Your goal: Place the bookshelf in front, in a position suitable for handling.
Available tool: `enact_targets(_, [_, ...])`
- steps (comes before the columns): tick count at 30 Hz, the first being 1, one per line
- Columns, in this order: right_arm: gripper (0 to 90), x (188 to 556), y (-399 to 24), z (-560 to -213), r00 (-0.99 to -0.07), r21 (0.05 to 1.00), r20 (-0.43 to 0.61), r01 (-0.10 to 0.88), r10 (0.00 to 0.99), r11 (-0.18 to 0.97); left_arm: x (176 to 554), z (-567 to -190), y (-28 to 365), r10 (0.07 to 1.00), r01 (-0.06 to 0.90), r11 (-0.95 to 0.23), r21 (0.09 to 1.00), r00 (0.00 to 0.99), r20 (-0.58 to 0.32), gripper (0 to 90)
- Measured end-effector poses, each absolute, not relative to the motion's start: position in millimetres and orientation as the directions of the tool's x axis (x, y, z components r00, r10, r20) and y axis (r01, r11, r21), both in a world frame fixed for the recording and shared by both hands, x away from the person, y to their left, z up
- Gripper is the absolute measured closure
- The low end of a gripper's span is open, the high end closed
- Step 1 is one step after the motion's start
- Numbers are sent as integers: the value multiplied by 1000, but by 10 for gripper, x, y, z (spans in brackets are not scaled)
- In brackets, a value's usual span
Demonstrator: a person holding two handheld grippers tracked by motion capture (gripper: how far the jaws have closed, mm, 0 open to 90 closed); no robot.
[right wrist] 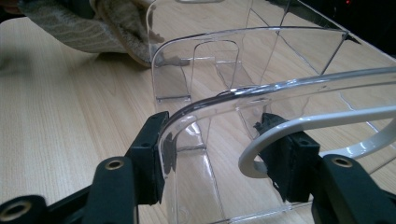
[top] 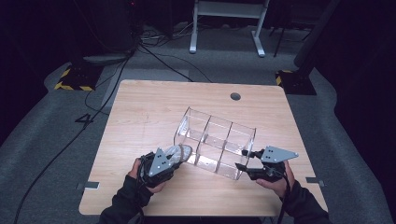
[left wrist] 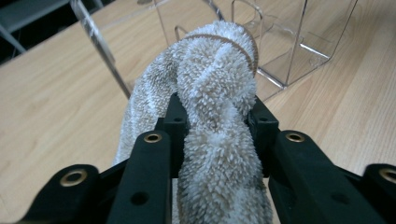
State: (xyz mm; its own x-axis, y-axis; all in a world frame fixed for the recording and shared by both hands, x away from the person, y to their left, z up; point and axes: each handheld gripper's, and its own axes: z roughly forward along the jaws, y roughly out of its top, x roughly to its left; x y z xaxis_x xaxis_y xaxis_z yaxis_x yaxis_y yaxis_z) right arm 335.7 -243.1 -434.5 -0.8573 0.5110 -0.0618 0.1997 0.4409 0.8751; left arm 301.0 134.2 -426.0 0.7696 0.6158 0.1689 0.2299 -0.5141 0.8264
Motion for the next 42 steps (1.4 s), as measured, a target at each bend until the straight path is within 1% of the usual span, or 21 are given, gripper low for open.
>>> enact_targets(3, [456, 3362, -2426, -4346, -859, 875, -59, 201, 509, 440, 3050, -4206, 1269, 610, 202, -499, 843, 772, 176, 714])
enact_targets(7, [455, 3365, -2419, -4347, -861, 874, -59, 200, 505, 442, 3114, -4097, 1178, 614, 166, -426, 890, 775, 150, 718])
enact_targets(9, [455, 3364, -2419, -4350, -860, 876, -60, 198, 507, 440, 3139, -4043, 1136, 633, 146, -377, 915, 761, 140, 718])
enact_targets(10, [455, 3364, -2420, -4350, -860, 876, -61, 197, 506, 440, 3139, -4043, 1136, 633, 146, -377, 915, 761, 140, 718])
enact_targets(12, [454, 3362, -2421, -4351, -860, 876, -61, 198, 507, 440, 3191, -3970, 1080, 655, 120, -334, 935, 742, 139, 718])
enact_targets(13, [454, 3362, -2421, -4351, -860, 876, -61, 198, 507, 440, 3191, -3970, 1080, 655, 120, -334, 935, 742, 139, 718])
enact_targets(14, [453, 3359, -2420, -4355, -859, 877, -65, 194, 507, 441, 3236, -3959, 1063, 671, 117, -297, 948, 732, 120, 718])
enact_targets(15, [453, 3359, -2420, -4355, -859, 877, -65, 194, 507, 441, 3236, -3959, 1063, 671, 117, -297, 948, 732, 120, 718])
enact_targets(18, [452, 3356, -2418, -4359, -859, 877, -70, 189, 508, 441, 3284, -4014, 993, 676, 111, -331, 937, 721, 154, 718])
enact_targets(22, [451, 3356, -2417, -4361, -859, 876, -81, 181, 506, 448, 3290, -4148, 914, 660, 124, -395, 910, 728, 187, 716])
enact_targets(26, [451, 3352, -2414, -4363, -857, 876, -82, 181, 508, 447, 3309, -4286, 936, 669, 167, -429, 888, 719, 189, 711])
enact_targets(29, [450, 3351, -2416, -4365, -858, 877, -84, 179, 508, 447, 3330, -4343, 996, 656, 192, -421, 886, 740, 151, 698])
enact_targets(32, [450, 3348, -2415, -4365, -858, 876, -85, 178, 507, 448, 3344, -4400, 1020, 662, 201, -448, 871, 730, 172, 697])
enact_targets(38, [449, 3341, -2410, -4365, -857, 875, -93, 173, 507, 453, 3394, -4630, 979, 641, 255, -562, 787, 735, 220, 693])
enact_targets(39, [449, 3341, -2411, -4365, -857, 875, -93, 173, 507, 452, 3395, -4647, 972, 638, 254, -578, 776, 734, 235, 688])
enact_targets(40, [449, 3341, -2410, -4365, -857, 875, -93, 173, 507, 452, 3401, -4667, 966, 638, 263, -580, 771, 736, 229, 678])
enact_targets(42, [448, 3341, -2411, -4366, -857, 875, -95, 171, 506, 454, 3415, -4685, 966, 642, 293, -596, 748, 733, 225, 620])
